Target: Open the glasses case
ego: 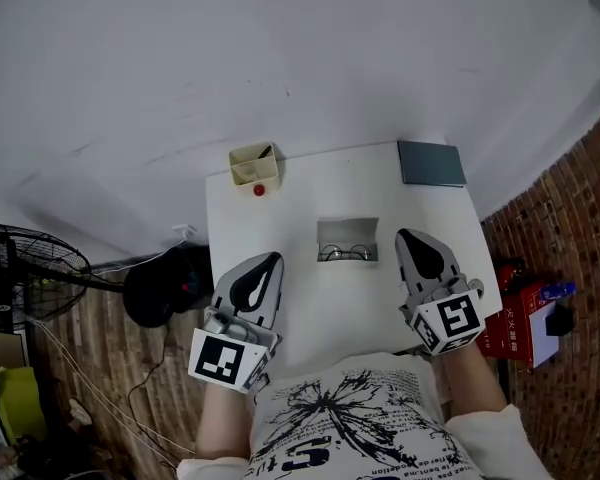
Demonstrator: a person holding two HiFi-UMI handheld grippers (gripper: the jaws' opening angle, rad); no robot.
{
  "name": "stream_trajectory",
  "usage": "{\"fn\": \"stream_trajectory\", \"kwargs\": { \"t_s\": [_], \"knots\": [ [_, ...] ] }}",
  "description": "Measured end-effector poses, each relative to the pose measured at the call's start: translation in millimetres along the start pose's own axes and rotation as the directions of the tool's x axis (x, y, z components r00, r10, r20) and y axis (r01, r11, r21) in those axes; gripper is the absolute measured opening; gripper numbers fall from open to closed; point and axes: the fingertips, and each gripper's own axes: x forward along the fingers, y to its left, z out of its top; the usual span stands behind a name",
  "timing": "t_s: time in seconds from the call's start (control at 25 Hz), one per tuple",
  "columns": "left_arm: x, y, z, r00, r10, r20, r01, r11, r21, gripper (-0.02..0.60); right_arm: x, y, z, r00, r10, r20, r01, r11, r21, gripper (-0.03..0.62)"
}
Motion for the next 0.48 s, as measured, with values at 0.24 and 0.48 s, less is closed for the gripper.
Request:
{"fn": "stream_trajectory", "kwargs": {
  "t_s": [0.24, 0.48],
  "knots": [
    [-12, 4, -7, 1.0, 0.014, -0.011, -0.014, 1.0, 0.016, 0.014, -6, 12, -4, 1.0, 0.021, -0.014, -0.021, 1.0, 0.011, 0.012],
    [-12, -2, -9, 1.0, 0.011, -0.025, -0.01, 1.0, 0.021, 0.014, -10, 14, -2, 1.0, 0.021, -0.01, -0.021, 1.0, 0.006, 0.012]
  ]
}}
